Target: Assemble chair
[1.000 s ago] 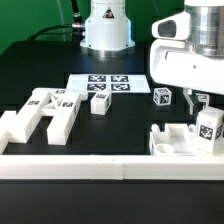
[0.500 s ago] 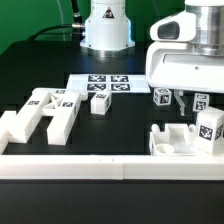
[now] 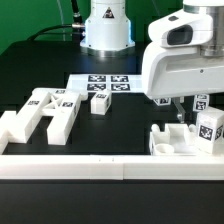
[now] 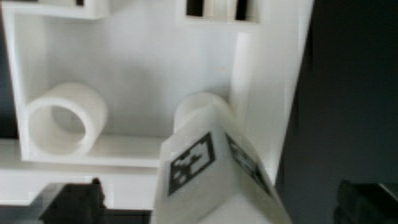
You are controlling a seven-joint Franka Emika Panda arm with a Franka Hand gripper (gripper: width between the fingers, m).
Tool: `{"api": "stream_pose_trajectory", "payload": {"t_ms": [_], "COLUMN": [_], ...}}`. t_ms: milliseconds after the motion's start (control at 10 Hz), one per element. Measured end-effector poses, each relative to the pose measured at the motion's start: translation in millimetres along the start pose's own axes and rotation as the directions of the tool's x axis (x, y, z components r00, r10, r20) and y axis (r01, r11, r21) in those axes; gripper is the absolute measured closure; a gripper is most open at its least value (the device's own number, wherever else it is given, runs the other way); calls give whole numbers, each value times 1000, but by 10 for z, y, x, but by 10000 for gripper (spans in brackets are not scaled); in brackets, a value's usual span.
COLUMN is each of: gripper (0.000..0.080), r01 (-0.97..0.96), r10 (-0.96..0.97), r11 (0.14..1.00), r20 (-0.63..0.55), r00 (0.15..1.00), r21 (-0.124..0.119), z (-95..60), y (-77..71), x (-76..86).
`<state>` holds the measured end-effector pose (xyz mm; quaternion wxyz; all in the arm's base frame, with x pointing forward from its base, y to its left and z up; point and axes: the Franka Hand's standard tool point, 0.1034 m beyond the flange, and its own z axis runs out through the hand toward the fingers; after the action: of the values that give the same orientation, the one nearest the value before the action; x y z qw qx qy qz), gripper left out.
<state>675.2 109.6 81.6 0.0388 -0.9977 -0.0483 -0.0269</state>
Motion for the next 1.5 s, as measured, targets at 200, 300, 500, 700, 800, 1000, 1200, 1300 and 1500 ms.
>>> {"api": "stream_pose_trajectory", "payload": {"t_ms": [200, 300, 500, 700, 800, 1000, 1200, 1300, 1500], "gripper": [150, 150, 150, 150, 150, 416, 510, 510, 510], "r01": [135, 222, 345, 444, 443, 442, 433, 433, 337], "r10": [-135, -222, -345, -444, -443, -442, -433, -433, -337], "r11": [991, 975, 939, 896, 896, 897, 901, 901, 941], "r20": [0, 3, 7, 11, 10, 11, 10, 10, 8], "r00": [991, 975, 939, 896, 897, 897, 901, 901, 942], "r21": [-2, -8, -14, -20, -21, -21, -21, -21, -19], "z": [1, 4, 5, 2, 3, 5, 5, 5, 7], "y": [4, 13, 24, 42, 42, 44, 44, 44, 39], "x": [-1, -5, -6, -3, -3, -4, -5, -5, -8]}}
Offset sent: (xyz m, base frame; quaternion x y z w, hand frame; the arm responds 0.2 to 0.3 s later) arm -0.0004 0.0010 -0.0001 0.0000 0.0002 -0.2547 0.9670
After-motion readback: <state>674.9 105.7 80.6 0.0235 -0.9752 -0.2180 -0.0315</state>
